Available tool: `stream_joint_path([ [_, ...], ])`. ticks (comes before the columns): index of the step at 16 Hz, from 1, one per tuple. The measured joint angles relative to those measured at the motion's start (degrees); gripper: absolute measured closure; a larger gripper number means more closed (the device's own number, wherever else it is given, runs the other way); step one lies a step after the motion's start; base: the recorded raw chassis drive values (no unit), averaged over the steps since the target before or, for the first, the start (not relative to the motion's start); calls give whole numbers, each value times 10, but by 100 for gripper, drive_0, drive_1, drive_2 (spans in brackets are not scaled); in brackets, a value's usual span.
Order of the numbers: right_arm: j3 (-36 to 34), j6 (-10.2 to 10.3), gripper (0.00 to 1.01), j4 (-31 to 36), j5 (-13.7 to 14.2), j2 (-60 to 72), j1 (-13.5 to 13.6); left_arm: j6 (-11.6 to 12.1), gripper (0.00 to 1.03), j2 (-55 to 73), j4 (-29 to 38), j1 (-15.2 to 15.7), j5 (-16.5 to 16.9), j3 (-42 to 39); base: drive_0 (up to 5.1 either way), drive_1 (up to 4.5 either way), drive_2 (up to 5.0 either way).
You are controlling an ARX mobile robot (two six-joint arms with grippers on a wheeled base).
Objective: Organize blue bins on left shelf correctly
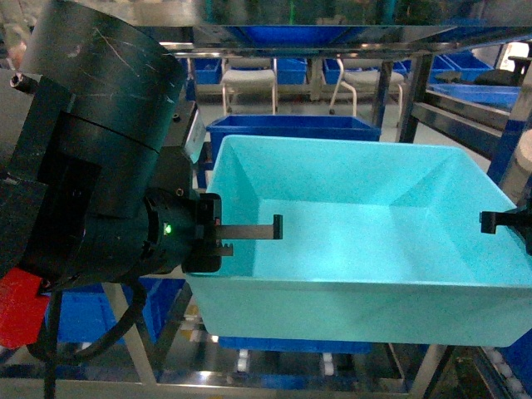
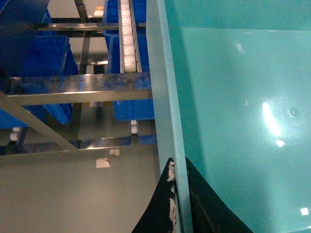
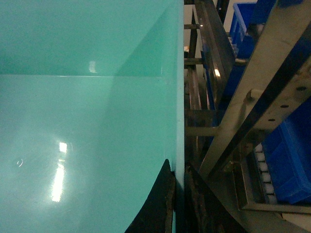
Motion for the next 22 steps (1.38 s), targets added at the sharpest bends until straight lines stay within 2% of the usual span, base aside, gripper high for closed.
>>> stream_joint_path([
  [22, 0, 0, 99, 1, 2, 0, 0, 0, 101, 0, 1, -1, 0, 0, -19, 97, -134],
])
